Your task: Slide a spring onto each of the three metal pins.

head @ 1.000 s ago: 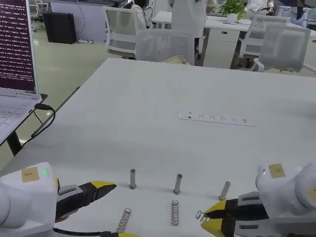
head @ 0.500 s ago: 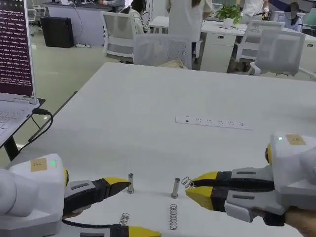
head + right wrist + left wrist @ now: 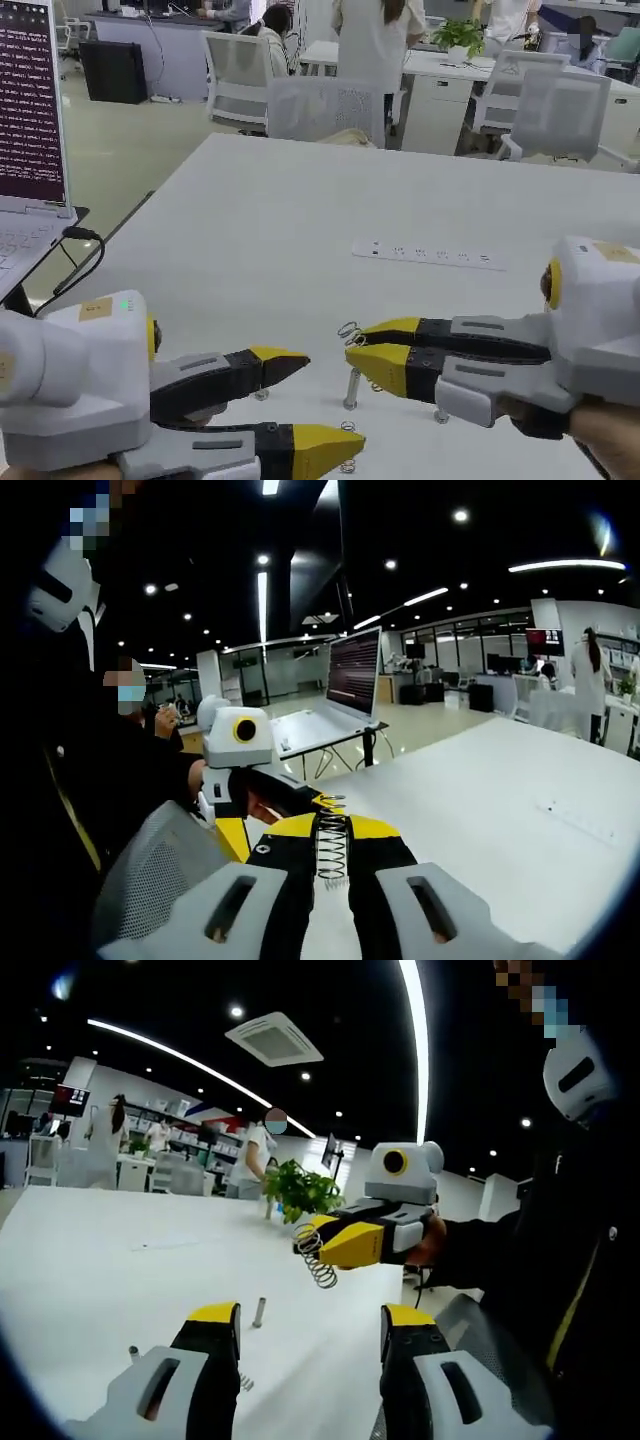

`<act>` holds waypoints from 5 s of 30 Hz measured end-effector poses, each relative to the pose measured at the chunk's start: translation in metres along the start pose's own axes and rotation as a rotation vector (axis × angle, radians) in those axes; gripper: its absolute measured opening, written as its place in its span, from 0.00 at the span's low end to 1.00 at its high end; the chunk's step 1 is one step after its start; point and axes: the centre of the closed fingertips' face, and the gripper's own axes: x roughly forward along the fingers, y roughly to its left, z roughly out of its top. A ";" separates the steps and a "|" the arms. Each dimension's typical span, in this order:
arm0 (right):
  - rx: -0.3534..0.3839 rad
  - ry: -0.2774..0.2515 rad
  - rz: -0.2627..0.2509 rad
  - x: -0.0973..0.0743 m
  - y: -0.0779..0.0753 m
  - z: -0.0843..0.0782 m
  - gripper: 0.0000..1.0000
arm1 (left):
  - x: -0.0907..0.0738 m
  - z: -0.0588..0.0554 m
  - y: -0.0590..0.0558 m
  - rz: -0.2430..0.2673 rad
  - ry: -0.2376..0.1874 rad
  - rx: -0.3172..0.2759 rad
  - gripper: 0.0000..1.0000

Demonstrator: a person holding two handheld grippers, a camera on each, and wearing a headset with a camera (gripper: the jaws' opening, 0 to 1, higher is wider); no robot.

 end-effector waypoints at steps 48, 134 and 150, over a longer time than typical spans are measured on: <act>-0.074 0.096 0.125 -0.006 0.031 -0.007 0.08 | 0.007 0.002 -0.026 -0.137 0.037 0.221 0.02; -0.435 0.905 0.171 -0.055 -0.022 -0.063 0.08 | 0.001 -0.057 -0.014 -0.091 0.307 0.293 0.35; -0.418 0.914 0.079 -0.071 -0.056 -0.049 0.08 | -0.017 -0.054 0.009 0.002 0.257 0.244 0.48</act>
